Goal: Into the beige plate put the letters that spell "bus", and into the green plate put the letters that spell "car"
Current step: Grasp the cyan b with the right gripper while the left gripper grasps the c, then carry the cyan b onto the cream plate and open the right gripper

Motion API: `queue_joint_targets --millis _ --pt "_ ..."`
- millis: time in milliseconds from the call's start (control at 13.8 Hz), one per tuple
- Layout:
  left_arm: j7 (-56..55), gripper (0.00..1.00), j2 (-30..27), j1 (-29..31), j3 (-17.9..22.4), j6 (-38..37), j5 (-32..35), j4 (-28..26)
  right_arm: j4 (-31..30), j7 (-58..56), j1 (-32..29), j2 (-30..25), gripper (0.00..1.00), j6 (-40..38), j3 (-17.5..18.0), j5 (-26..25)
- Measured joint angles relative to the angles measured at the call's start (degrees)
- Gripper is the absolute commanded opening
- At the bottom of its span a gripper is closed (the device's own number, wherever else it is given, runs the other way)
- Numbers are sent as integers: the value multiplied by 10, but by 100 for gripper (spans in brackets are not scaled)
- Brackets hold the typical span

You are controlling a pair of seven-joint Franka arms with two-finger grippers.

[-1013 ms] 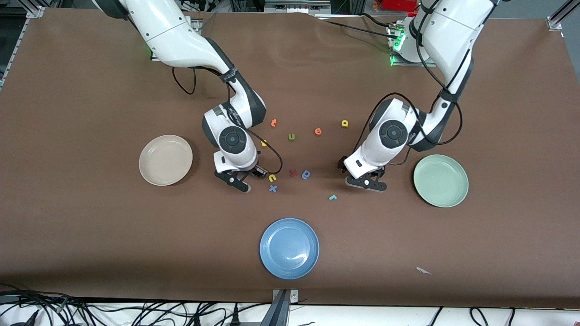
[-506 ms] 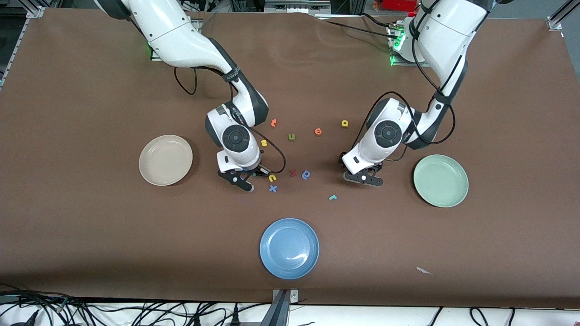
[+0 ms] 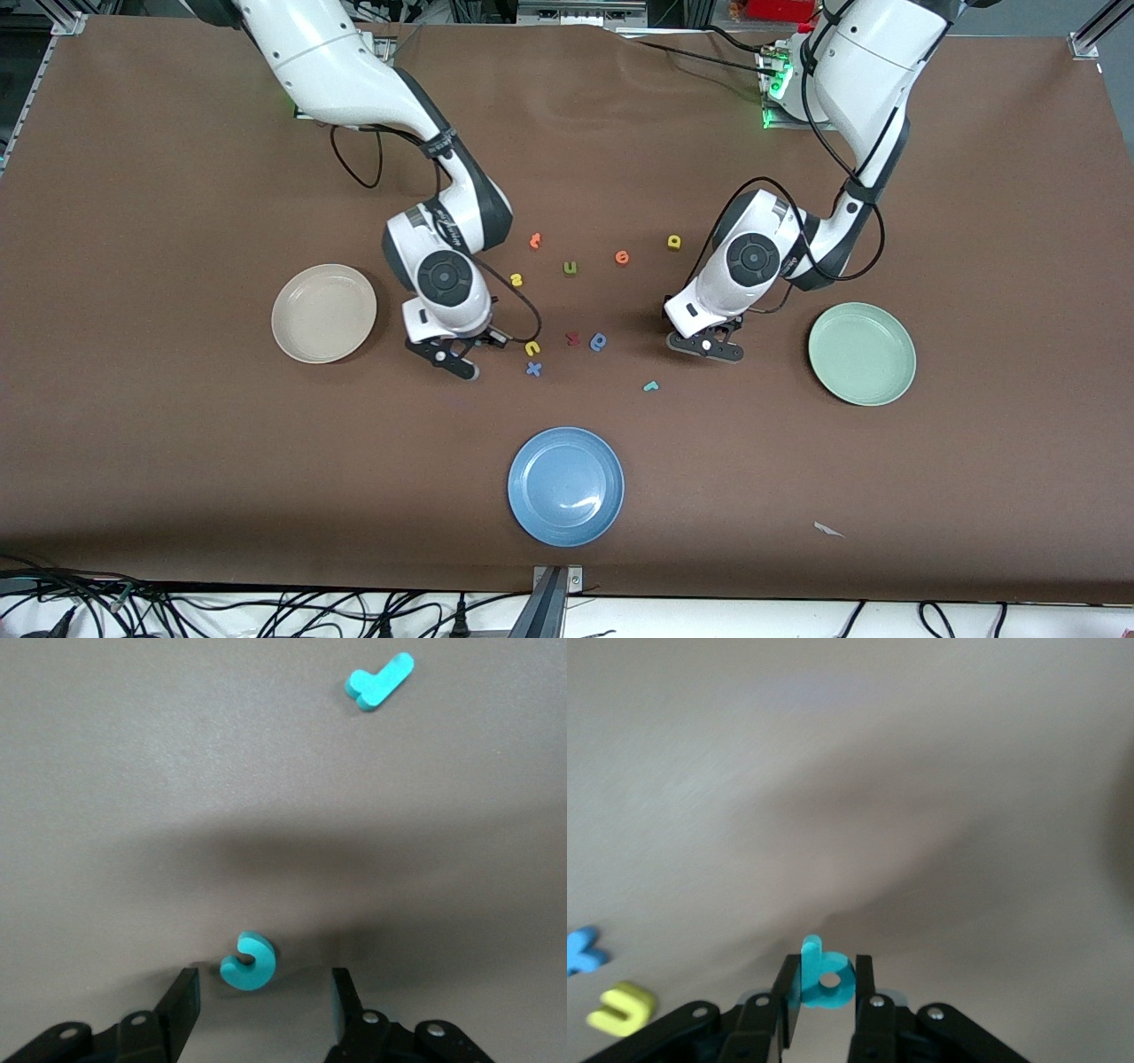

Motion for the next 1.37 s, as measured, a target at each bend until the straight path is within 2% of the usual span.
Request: queue_joint_targets --millis 145,289,506,651,724,796,868,1085,1230,1375 --pt "-1 62 1 -3 0 0 0 0 -5 -72 -18 -28 17 -51 -22 0" --pt "-1 60 4 -4 1 0 0 0 -35 -161 -54 -60 17 -65 -35 0" --pt "-2 53 6 -4 1 1 11 1 -107 -262 -117 -105 17 -61 -40 0" --pt "-2 51 6 -4 2 1 14 1 -162 -280 -130 -118 18 -19 -43 0" --pt "-2 50 6 -4 2 1 14 1 -193 -283 -129 -120 24 19 -43 0" --pt "-2 50 6 -4 3 1 14 2 -221 -284 -127 -120 51 56 -43 0" --pt "-2 50 6 -4 3 1 14 2 -244 -284 -126 -120 99 83 -43 0" --pt "-2 50 10 -4 5 2 14 8 -261 -284 -126 -125 100 102 -43 1" --pt "-2 49 13 -4 6 2 14 14 -243 -270 -123 -142 100 72 -41 12" --pt "-2 46 15 -4 7 2 14 17 -211 -219 -111 -154 100 34 -22 22"
